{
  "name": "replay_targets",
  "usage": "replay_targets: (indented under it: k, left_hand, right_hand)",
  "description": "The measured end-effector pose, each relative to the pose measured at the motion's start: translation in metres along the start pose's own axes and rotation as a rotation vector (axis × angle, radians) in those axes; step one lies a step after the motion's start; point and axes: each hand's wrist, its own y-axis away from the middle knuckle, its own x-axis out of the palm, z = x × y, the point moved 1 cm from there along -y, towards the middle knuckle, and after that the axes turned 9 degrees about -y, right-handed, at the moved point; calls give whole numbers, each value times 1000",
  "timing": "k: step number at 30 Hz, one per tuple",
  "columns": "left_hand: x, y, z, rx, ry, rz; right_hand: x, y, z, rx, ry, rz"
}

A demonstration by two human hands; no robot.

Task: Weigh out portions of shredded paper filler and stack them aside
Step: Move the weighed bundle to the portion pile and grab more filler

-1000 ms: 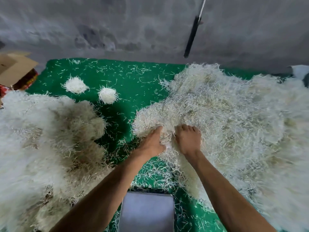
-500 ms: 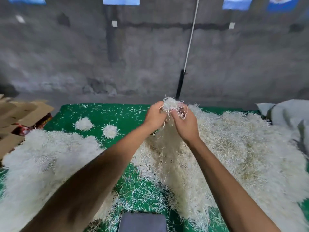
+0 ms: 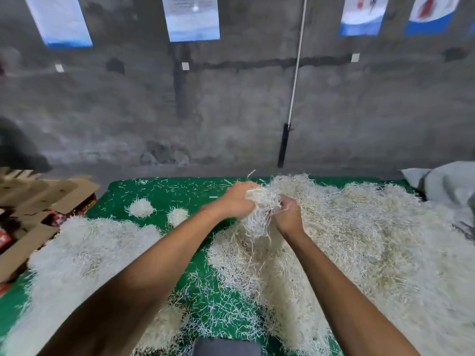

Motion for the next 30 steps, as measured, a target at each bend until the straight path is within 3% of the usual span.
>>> replay_targets:
  k: [3, 6, 8, 10, 12, 16, 20, 22, 24, 27, 30]
  left_hand:
    - [22, 3, 5, 12, 180, 67]
    - [23, -8, -5, -51, 221, -165]
    - [11, -14, -16, -131, 198, -271]
    - [-6, -18, -28, -156, 245, -375]
    - [-23, -24, -38, -178, 284, -436]
    - [-40, -25, -53, -143, 304, -384]
    - [-34, -20, -46, -172, 215, -246]
    - [-20, -13, -35, -178, 141, -149]
    - [-7, -5, -18, -228, 225, -49]
    - [-1, 5, -1, -342, 549, 58]
    - [-14, 0, 5, -399, 621, -135]
  right_hand:
    - [-1, -6, 37, -92, -138, 39]
    - [-6, -10, 55, -150, -280, 91]
    - [-12, -8, 49, -191, -320, 39]
    - [-17, -3, 32, -164, -221, 43]
    - [-16, 2, 11, -91, -25, 152]
    - [-11, 7, -19, 24, 241, 187]
    - [-8, 8, -19, 46, 52, 63]
    - [-8, 6, -10, -33, -75, -3]
    - [-8, 6, 7, -131, -129, 25]
    - [-8, 3, 19, -115, -162, 138]
    - [-7, 4, 13, -74, -188, 179]
